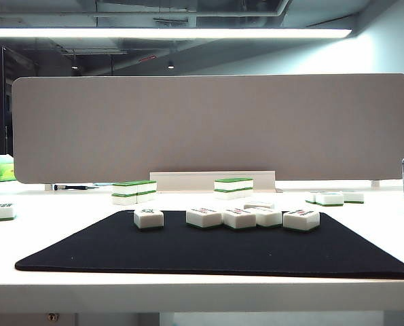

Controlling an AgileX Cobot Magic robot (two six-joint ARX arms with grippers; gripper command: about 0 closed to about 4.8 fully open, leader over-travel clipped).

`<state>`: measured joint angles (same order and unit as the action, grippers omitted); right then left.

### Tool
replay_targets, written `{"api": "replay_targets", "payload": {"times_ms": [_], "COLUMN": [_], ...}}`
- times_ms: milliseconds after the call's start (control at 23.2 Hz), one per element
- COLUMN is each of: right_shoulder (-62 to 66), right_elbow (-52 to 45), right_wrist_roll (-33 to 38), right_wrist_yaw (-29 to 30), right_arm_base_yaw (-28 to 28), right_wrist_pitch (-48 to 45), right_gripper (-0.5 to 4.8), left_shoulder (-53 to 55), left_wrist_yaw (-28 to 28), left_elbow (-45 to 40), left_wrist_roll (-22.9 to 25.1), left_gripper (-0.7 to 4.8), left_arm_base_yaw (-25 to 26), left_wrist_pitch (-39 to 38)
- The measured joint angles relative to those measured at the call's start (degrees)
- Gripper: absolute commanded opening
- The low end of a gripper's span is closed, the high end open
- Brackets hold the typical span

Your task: Align six mahjong tiles in a row on the table.

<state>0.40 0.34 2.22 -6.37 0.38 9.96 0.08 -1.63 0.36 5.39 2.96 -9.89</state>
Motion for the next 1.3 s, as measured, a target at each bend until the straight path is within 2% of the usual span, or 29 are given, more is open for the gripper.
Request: {"api": "replay_targets", "payload": {"times_ms": [432,604,907,1295], "right_shoulder": [0.0,0.0,0.0,0.0], "right_elbow": [0.0,0.0,0.5,13.2], "right_wrist_roll": [0.0,0.0,0.0,-0.1], "right_wrist_yaw": [0.0,0.0,0.0,0.1], "right_arm_base_yaw": [0.0,0.0,0.0,0.1], "right_wrist_pitch": [0.0,0.0,0.0,1.9], "right_gripper": [-0.01,-0.01,-0.01,-0.01], "left_shoulder": [0.0,0.0,0.0,0.0], "left_wrist_yaw": [0.2,0.2,0.2,0.2], "left_elbow": [0.0,0.0,0.0,0.0], "left_wrist_roll": [-0.2,-4.4,-5.2,-5.2], "left_gripper": [0.79,0.79,0.79,0.79], "left_arm_base_yaw": [0.0,0.0,0.0,0.0], "left_wrist_pitch": [0.2,0.2,0.1,-0.1]}}
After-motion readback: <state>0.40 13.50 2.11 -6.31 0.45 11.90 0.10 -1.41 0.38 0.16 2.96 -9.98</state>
